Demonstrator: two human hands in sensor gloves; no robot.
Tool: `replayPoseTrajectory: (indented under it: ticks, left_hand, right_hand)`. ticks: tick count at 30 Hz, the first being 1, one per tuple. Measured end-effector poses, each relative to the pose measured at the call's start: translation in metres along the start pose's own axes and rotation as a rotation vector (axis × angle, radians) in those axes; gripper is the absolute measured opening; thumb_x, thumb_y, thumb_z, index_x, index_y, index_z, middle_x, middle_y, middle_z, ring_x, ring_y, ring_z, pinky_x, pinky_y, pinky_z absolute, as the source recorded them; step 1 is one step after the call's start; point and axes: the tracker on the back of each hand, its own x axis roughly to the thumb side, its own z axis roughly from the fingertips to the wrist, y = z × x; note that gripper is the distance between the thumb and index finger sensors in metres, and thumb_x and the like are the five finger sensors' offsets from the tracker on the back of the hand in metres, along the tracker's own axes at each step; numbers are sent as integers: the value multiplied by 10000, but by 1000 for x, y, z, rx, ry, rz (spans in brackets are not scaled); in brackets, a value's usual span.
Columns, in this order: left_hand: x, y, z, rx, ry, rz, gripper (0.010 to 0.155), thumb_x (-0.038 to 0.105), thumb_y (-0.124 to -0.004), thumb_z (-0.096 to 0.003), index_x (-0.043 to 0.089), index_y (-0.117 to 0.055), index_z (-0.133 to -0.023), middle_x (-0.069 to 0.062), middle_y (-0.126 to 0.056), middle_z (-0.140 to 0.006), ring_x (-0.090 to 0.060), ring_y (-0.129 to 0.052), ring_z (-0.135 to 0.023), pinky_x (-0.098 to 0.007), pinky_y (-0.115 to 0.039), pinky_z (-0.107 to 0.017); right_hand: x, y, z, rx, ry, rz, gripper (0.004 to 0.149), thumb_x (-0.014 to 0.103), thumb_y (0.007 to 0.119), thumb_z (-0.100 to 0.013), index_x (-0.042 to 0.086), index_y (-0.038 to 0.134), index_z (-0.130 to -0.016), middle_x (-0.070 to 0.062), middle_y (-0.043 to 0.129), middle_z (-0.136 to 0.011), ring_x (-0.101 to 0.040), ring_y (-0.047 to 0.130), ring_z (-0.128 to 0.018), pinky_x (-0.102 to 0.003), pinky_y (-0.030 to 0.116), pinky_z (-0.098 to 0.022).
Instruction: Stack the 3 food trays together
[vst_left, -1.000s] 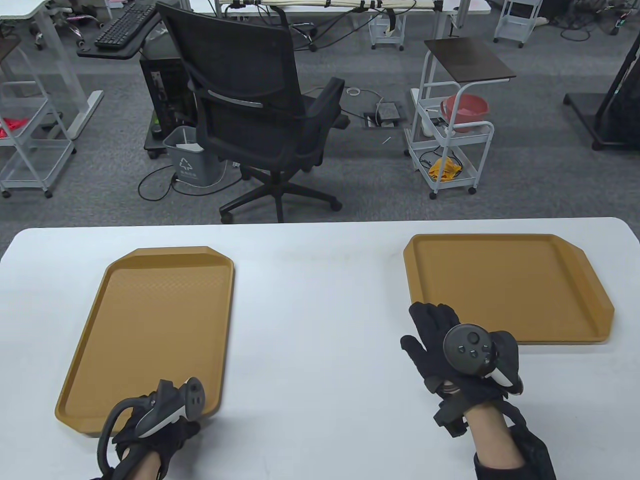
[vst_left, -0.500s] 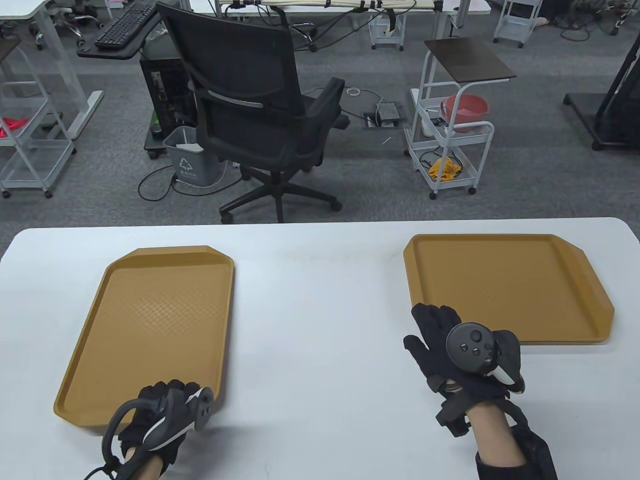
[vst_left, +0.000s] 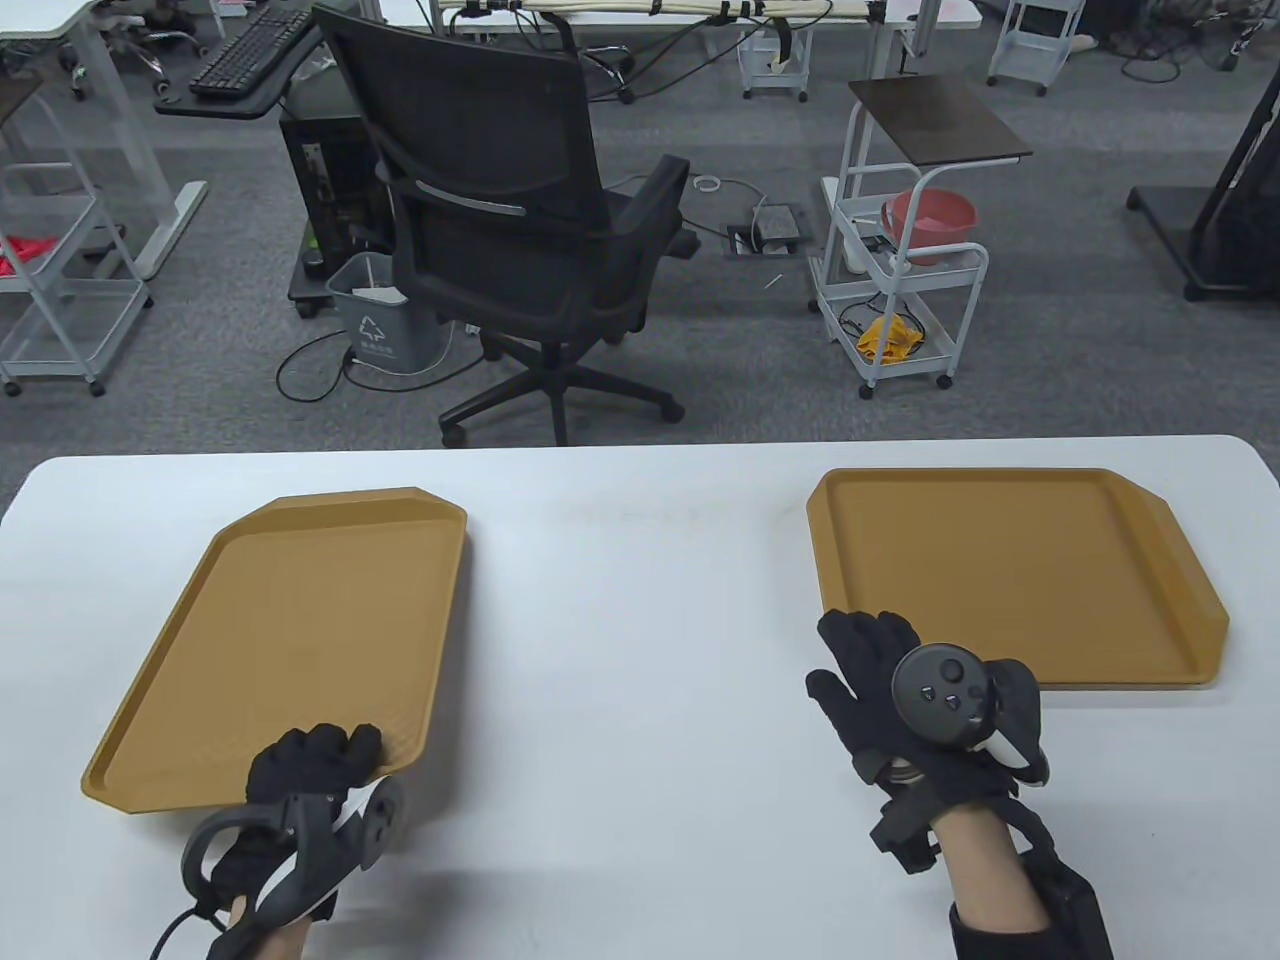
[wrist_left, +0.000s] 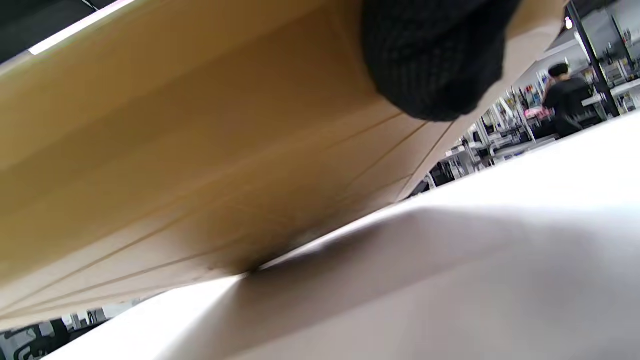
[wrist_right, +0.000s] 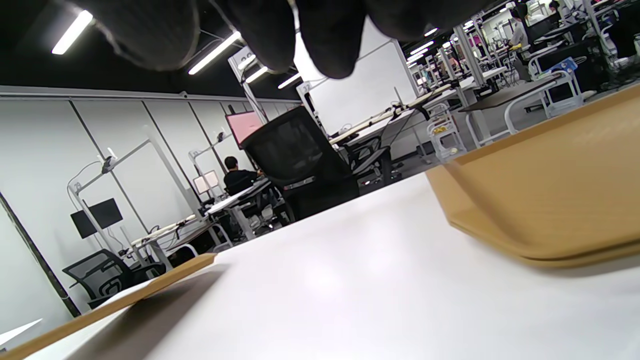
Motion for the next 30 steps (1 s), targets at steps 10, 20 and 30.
replayPoseTrajectory:
  ticks: [10, 20, 30]
  left_hand:
    - [11, 48, -9, 187, -42, 48, 516, 410, -866, -352, 484, -777, -854, 217, -769, -809, -15, -908, -742, -322, -906, -684]
    - [72, 109, -20, 383, -206, 145, 515, 417, -862, -351, 509, -771, -849, 238, -764, -818, 1, -904, -761, -307, -886, -711]
    - [127, 129, -2, 486, -403, 197, 511, 427, -855, -348, 534, -763, -839, 264, -756, -830, 22, -900, -791, -303, -848, -752]
  right_hand:
    - [3, 1, 0, -21, 4, -4, 671, 479, 625, -587, 119, 439, -1123, -304, 480, -1130, -594, 380, -1020, -639, 425, -723]
    - [19, 8, 0, -7, 16, -238, 747, 505, 615, -588, 44, 356, -1115, -339, 495, -1105, -611, 450, -992, -636, 483, -703]
    - [13, 47, -5, 153, 160, -863, 916, 604, 619, -571, -57, 238, -1079, -388, 603, -1014, -563, 785, -846, -561, 740, -589]
